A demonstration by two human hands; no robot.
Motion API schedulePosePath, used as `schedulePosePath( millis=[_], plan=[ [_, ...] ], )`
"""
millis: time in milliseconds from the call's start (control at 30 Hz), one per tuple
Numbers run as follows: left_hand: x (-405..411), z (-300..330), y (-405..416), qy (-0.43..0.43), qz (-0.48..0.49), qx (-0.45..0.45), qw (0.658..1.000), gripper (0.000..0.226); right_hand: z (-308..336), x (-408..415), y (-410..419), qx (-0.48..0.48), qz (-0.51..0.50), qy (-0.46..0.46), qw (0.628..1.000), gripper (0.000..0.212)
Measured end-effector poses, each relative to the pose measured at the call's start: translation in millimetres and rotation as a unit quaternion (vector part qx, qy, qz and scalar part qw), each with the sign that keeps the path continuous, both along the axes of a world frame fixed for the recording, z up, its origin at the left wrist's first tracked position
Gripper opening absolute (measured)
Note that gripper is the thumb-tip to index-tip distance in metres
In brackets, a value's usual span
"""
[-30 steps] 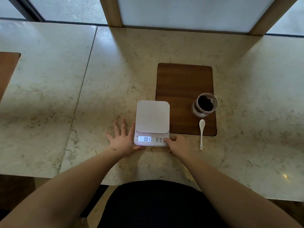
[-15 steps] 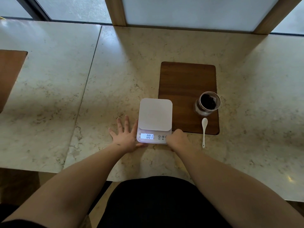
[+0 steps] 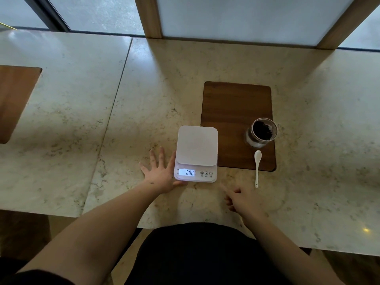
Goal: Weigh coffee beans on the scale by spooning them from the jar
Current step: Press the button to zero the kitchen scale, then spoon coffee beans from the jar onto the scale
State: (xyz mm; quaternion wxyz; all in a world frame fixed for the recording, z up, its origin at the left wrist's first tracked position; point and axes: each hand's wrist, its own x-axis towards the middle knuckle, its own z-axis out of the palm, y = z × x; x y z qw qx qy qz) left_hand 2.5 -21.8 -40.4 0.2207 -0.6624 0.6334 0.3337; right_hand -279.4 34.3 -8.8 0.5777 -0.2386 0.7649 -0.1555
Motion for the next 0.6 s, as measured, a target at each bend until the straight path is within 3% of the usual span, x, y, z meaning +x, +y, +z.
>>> schedulePosePath(
  millis=[167,400,600],
  plan=[
    [-0.6,0.4,-1.1,0.002,0.003,0.004,1.000,0.127,0.5,-5.2,1.8,-0.017,-0.003,0.028,0.999,0.018],
    [2.4,-11.5,-1.3,0.010,0.020,0.000,1.000,0.127,10.8,-24.3,-5.9,-0.052,0.059,0.172,0.982,0.015],
    [1.8,-12.7,-1.3,0.008,0.016,-0.001,1.000,0.128,11.1,-48.8,-31.3,-0.062,0.034,0.227,0.971,0.013]
  ],
)
